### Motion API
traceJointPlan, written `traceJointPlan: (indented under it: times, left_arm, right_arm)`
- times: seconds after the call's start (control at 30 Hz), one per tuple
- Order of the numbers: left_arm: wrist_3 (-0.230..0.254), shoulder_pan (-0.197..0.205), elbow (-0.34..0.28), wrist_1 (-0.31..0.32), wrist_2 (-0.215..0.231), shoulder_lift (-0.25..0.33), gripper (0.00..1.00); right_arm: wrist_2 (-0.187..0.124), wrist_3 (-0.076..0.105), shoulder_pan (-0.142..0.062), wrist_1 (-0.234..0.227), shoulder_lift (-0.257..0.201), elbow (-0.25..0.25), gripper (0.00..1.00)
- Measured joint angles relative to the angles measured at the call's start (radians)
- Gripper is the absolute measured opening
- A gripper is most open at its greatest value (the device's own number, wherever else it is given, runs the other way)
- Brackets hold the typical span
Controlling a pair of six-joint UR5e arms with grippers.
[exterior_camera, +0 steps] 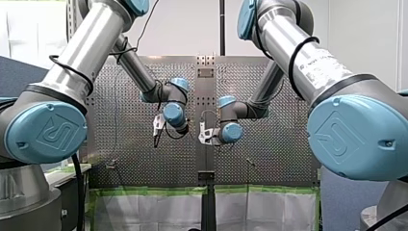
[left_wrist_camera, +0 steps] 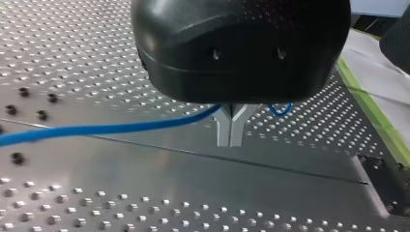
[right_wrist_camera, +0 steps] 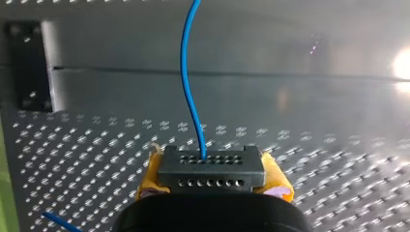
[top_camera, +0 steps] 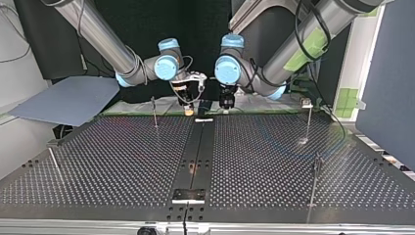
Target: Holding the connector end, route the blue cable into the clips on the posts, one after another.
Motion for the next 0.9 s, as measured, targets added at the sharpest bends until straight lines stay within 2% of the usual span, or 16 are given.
traceJointPlan:
  times: [0.13,0.4,0.63,0.9]
  left_arm:
    - [0.002,-0.013,0.000,0.024,-0.016,-0.038,0.00]
    - [0.007,-0.042,0.000,0.087,-0.063,-0.097,0.00]
    - [0.020,-0.066,0.000,0.126,-0.078,-0.157,0.00]
    - [0.014,-0.096,0.000,0.191,-0.094,-0.193,0.00]
  right_arm:
    - [0.005,0.011,-0.015,-0.043,0.011,0.022,0.00]
    - [0.002,0.010,-0.053,-0.107,0.019,0.075,0.00]
    - [-0.001,-0.002,-0.076,-0.171,0.029,0.130,0.00]
    - [0.002,-0.017,-0.090,-0.186,0.087,0.146,0.00]
